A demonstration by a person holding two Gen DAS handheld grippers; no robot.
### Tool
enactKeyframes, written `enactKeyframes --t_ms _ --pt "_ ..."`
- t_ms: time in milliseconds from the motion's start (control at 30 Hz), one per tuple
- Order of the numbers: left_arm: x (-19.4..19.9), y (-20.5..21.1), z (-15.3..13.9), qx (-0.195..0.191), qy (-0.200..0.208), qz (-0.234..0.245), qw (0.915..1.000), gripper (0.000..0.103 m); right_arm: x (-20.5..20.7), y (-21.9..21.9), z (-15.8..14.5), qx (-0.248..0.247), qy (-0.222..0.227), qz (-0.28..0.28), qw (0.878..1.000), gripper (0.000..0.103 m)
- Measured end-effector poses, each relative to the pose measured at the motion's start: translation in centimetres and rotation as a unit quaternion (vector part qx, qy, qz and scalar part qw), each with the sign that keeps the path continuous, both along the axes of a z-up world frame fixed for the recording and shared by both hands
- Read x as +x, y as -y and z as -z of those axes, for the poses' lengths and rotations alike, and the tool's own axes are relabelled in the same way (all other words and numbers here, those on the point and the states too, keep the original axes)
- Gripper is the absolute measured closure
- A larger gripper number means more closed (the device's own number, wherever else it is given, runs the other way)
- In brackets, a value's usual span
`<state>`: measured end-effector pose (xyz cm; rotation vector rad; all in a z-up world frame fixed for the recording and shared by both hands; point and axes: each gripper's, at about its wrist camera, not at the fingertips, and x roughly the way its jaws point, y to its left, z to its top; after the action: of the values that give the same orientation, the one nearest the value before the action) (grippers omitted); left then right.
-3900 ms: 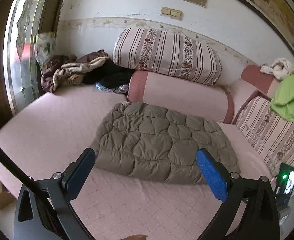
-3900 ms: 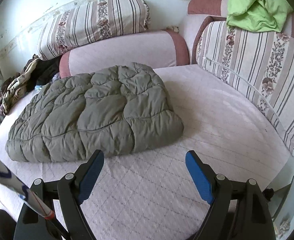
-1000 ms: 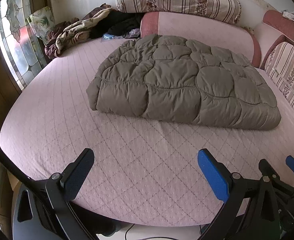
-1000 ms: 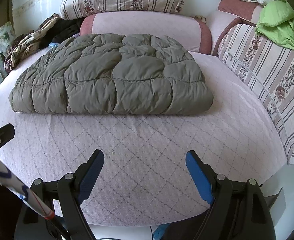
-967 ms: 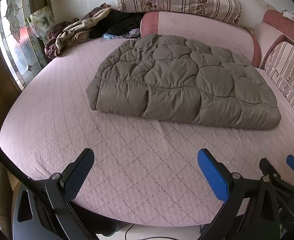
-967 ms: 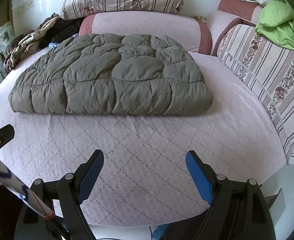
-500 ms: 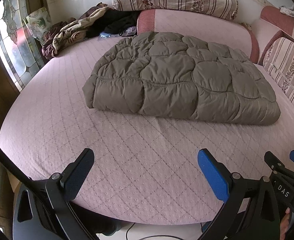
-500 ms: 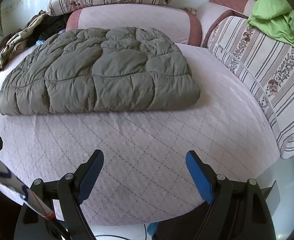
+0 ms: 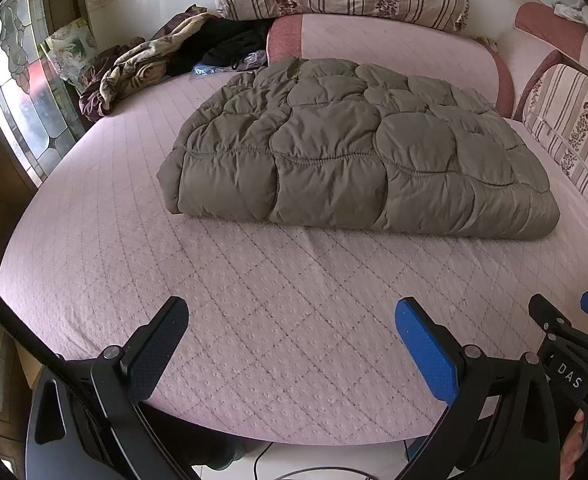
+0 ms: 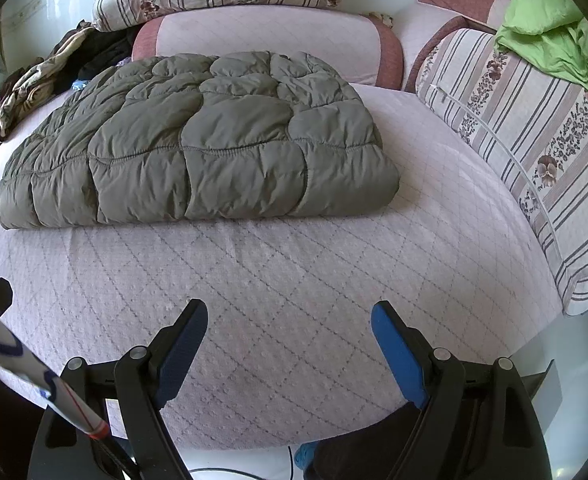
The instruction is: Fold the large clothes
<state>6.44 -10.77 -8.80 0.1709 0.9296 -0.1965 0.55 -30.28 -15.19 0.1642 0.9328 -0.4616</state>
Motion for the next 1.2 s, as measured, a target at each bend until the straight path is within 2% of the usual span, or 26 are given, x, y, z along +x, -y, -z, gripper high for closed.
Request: enactKeyframes --t_ms 1200 --pt "0.3 -0.2 1.8 -0.001 -0.045 -0.001 0.9990 0.000 -0.2 -0.4 0.1 -0.001 0.000 -0.007 1.000 0.016"
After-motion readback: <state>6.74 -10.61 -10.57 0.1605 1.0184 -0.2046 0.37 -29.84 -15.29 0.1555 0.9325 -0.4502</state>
